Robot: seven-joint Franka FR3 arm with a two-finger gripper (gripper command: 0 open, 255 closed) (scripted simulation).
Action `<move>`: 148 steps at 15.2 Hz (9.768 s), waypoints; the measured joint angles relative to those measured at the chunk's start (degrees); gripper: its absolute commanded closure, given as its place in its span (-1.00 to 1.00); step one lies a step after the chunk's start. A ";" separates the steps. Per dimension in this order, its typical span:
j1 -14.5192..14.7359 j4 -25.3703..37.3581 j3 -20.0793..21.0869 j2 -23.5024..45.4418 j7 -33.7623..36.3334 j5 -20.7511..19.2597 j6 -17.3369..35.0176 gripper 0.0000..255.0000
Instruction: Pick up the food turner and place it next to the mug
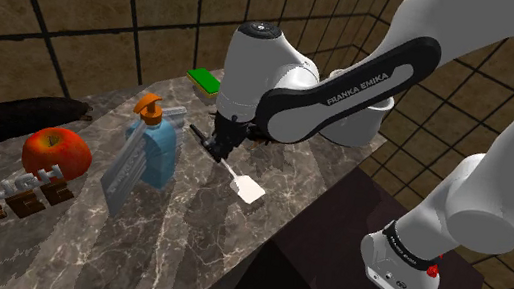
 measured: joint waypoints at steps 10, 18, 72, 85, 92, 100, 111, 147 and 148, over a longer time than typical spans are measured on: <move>-0.11 0.37 0.22 -1.18 -0.63 0.91 -1.39 1.00; -0.45 2.61 0.62 -5.36 -2.97 3.99 -7.28 1.00; -15.02 -4.66 -26.43 -26.07 -47.28 8.23 -19.99 1.00; -14.96 -10.37 -26.10 -25.67 -47.85 8.54 -5.94 1.00; -15.90 -6.50 -24.35 -20.55 -42.27 7.96 4.45 -1.00; -17.85 8.43 -22.71 -12.34 -27.29 7.37 -11.17 -1.00; -17.85 7.54 -22.68 -10.82 -27.02 7.27 -8.83 1.00; -17.89 2.29 -22.84 -0.01 -42.63 18.22 0.68 1.00; -17.89 2.29 -22.84 -0.01 -42.63 18.22 0.68 1.00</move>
